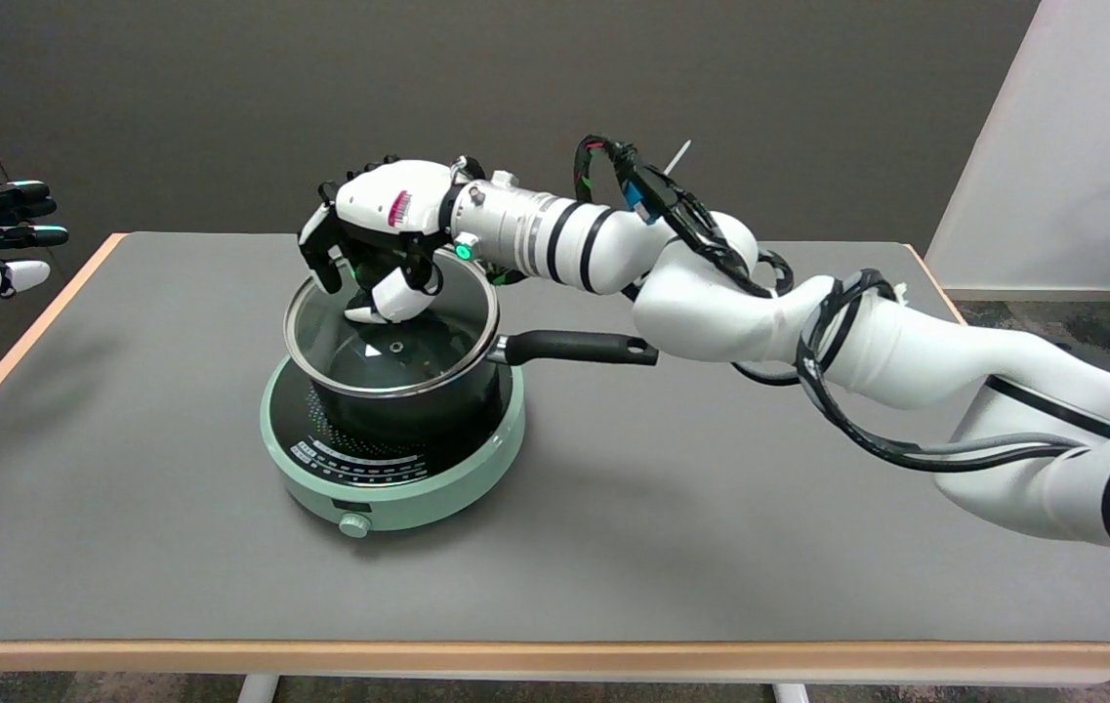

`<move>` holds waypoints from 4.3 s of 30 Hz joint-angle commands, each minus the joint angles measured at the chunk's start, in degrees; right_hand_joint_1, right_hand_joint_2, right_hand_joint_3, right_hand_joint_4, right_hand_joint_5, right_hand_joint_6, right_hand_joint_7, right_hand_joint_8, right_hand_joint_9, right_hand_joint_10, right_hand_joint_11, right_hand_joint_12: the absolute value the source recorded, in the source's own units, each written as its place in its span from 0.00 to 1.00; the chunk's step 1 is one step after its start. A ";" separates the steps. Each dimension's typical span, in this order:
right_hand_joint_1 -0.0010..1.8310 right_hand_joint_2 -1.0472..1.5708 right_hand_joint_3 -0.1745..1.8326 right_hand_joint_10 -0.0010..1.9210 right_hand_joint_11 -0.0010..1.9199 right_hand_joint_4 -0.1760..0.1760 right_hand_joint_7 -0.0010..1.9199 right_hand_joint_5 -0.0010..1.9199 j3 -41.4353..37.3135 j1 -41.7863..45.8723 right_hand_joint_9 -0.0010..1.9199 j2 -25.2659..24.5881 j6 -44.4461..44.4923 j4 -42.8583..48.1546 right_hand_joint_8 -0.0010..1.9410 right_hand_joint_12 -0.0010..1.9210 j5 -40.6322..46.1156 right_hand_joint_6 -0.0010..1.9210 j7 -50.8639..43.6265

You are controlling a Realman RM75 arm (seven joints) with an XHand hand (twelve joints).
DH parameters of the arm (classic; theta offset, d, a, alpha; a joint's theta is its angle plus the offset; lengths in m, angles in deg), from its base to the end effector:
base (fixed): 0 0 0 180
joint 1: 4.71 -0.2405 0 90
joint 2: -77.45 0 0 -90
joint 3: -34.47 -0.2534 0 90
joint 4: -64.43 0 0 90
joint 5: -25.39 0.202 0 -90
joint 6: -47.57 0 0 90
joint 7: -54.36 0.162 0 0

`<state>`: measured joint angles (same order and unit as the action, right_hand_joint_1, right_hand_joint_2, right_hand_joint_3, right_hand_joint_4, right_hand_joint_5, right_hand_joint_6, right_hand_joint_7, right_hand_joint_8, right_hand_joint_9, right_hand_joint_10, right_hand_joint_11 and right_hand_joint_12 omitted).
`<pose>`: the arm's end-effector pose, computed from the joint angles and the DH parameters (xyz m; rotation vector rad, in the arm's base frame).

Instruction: Pick up the pot lid.

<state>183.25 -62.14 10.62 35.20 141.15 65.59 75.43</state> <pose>-0.1097 -0.4678 0.1014 2.2528 -0.1254 -0.0391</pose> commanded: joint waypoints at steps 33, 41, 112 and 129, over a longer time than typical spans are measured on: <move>0.53 0.67 0.55 0.42 0.30 1.00 0.46 0.37 -0.09 -2.70 0.44 -2.40 -3.21 -4.81 0.29 0.54 19.83 0.39 -18.46; 0.48 0.65 0.56 0.34 0.28 1.00 0.43 0.34 -0.17 -3.87 0.41 -2.00 -3.02 -4.30 0.18 0.49 19.83 0.26 -21.13; 0.52 0.62 0.58 0.31 0.27 1.00 0.38 0.30 -0.25 -2.38 0.39 4.95 -3.90 -0.33 0.13 0.51 19.91 0.18 -25.33; 0.52 0.62 0.58 0.32 0.27 1.00 0.39 0.30 -0.25 -2.38 0.40 4.60 -4.19 0.38 0.14 0.51 21.51 0.18 -25.33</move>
<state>183.00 -64.53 15.37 31.51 141.12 85.70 50.22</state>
